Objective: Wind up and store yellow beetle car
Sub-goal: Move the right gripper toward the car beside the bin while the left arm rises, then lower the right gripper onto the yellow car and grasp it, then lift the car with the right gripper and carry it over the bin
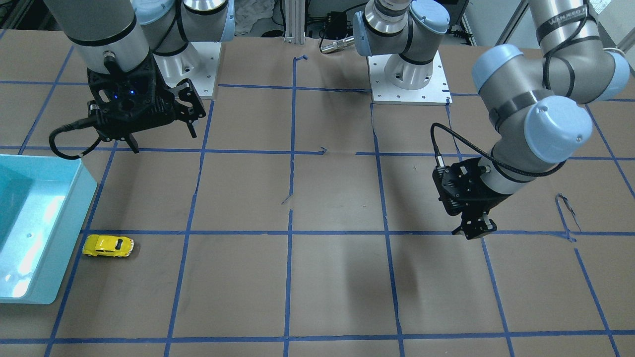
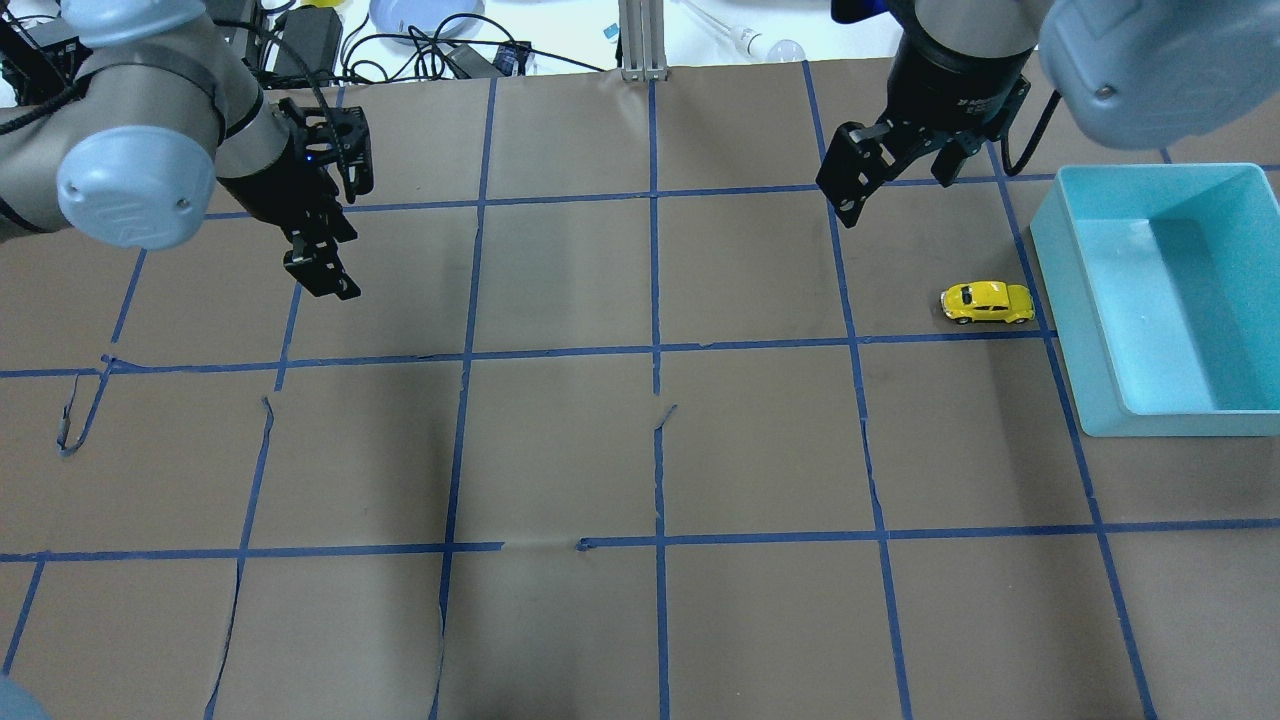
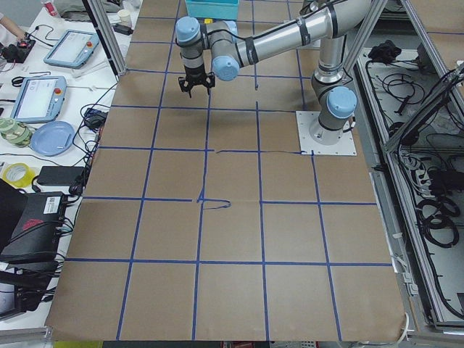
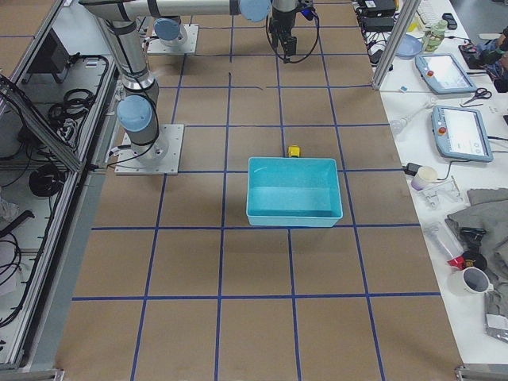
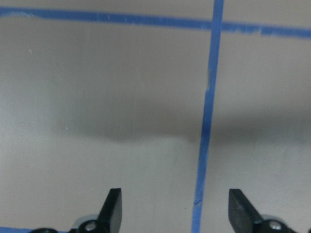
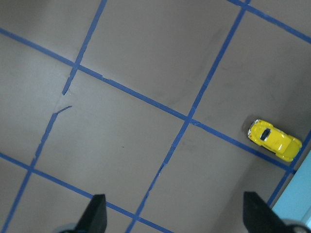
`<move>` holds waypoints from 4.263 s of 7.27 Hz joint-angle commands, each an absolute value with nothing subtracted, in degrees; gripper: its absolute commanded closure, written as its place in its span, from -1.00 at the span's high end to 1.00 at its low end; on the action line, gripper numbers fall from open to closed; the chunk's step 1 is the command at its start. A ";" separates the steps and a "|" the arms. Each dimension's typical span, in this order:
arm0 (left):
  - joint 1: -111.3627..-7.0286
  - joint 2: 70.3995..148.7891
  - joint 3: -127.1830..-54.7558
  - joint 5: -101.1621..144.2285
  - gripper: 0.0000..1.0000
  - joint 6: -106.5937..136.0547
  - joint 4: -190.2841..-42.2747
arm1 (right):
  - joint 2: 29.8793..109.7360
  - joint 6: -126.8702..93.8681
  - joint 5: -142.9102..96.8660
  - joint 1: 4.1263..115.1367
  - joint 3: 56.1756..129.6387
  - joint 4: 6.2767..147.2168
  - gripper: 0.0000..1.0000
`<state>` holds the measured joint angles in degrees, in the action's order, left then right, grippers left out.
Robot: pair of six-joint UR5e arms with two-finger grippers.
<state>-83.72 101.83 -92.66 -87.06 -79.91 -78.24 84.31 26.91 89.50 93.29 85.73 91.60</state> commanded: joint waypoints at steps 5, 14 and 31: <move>-94.48 92.46 -88.15 -87.63 0.77 -34.96 -86.75 | 73.67 75.19 89.12 82.20 92.08 102.97 1.00; -91.23 92.11 -89.13 -89.21 1.00 -1.16 -86.83 | 67.50 97.64 92.91 74.62 104.83 130.66 1.00; -91.67 89.21 -89.21 -88.24 1.00 5.01 -88.42 | 72.58 102.13 92.90 77.96 100.77 123.38 -1.00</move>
